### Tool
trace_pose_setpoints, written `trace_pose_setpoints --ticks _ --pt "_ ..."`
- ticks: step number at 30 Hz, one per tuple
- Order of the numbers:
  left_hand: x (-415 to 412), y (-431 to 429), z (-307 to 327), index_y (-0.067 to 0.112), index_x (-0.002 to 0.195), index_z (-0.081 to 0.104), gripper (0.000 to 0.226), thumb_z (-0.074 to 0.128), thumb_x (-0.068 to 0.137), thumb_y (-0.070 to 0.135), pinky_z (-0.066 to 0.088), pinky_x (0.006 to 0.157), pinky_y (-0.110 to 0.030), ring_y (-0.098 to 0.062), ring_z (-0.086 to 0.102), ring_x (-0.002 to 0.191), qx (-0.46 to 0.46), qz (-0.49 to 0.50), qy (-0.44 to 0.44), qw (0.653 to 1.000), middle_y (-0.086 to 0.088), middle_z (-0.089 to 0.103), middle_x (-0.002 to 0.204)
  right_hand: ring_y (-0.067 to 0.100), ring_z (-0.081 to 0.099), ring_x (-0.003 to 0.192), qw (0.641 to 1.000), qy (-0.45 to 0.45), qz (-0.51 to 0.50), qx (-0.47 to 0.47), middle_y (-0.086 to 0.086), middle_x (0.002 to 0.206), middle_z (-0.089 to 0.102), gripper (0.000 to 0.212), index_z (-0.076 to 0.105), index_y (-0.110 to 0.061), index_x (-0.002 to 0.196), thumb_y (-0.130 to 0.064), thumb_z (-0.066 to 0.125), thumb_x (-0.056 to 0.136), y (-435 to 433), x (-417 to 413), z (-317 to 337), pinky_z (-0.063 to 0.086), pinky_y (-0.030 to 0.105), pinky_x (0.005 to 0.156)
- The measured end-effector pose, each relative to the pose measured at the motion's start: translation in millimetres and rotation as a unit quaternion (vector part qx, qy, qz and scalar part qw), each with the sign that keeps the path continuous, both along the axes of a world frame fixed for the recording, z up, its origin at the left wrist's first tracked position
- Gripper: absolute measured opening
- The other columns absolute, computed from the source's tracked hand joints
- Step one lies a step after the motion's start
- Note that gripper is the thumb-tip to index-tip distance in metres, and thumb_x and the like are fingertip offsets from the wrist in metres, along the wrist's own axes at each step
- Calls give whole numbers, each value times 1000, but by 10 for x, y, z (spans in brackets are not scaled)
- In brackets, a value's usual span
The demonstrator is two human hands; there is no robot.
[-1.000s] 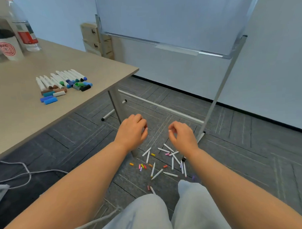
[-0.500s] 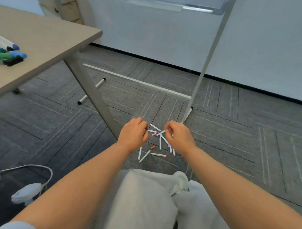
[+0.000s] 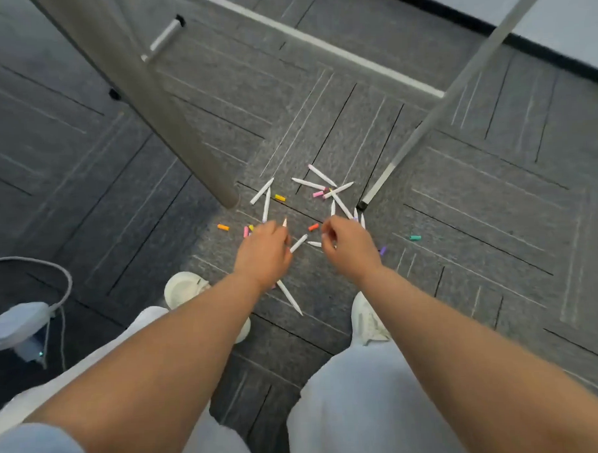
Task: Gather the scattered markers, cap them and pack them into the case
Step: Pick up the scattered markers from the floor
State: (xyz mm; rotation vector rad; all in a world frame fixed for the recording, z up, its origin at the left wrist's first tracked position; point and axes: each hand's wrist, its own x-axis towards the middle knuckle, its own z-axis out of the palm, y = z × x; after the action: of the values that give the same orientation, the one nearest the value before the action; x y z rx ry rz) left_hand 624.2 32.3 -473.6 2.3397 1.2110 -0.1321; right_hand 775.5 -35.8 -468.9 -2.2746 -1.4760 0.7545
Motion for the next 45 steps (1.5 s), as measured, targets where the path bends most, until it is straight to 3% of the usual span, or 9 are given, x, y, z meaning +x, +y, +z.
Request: trace_pose_setpoints --ticks 7,12,23,31,33,35,38,42,45 --pt "144 224 -842 8 108 57 20 50 90 16 40 85 -38 -29 45 110 -43 -25 37 998 -12 49 115 31 57 93 999 19 -6 -49 7 99 66 14 60 -11 97 -14 49 90 234 236 -815 47 46 81" --pt "182 186 -1471 9 117 55 25 46 94 14 47 84 -42 -30 44 110 -68 -114 113 985 -11 45 118 30 54 97 997 -1 8 -78 9 98 64 13 61 -9 97 -14 51 89 241 418 -1385 45 46 85" --pt "222 80 -2543 21 129 49 40 57 90 23 40 94 -38 -29 35 122 -83 -388 225 890 -9 36 131 29 44 116 991 -30 14 -128 12 118 55 27 58 -7 118 -13 51 93 315 596 -2404 34 33 97" --pt "196 55 -2846 20 126 48 34 51 93 28 39 90 -36 -28 37 121 -88 -398 249 879 -9 38 132 26 42 119 989 -26 21 -144 10 121 53 31 55 -9 124 -14 50 94 261 593 -2707 35 34 97" --pt "164 83 -2830 19 126 47 33 45 96 32 37 92 -35 -26 39 120 -73 -381 231 892 -6 41 130 25 41 120 988 -31 24 -147 8 122 52 31 54 -10 124 -15 51 94 257 589 -2734 36 34 97" --pt "103 122 -2813 14 121 50 28 43 97 27 37 91 -37 -28 48 114 -47 -323 161 931 -7 50 122 25 41 119 989 -37 21 -145 8 121 52 30 55 -10 123 -16 52 93 286 593 -2745 37 34 95" --pt "31 189 -2744 0 107 57 22 57 85 -1 46 73 -46 -40 60 90 -81 -208 53 973 -21 60 101 26 41 119 988 -42 18 -147 8 122 51 29 56 -9 120 -15 55 92 347 603 -2760 38 36 95" --pt "28 293 -2740 5 136 36 62 59 80 -7 46 79 -45 -37 53 102 -139 -53 74 986 -17 47 127 26 40 120 979 -61 40 -192 6 124 50 31 54 -11 123 -16 55 93 393 614 -2820 41 39 92" --pt "125 392 -2734 1 126 43 39 46 88 -5 36 71 -37 -34 49 97 -114 47 38 992 -18 48 118 27 42 116 969 -88 62 -223 8 123 49 27 52 -11 122 -13 50 95 417 615 -2860 42 38 86"
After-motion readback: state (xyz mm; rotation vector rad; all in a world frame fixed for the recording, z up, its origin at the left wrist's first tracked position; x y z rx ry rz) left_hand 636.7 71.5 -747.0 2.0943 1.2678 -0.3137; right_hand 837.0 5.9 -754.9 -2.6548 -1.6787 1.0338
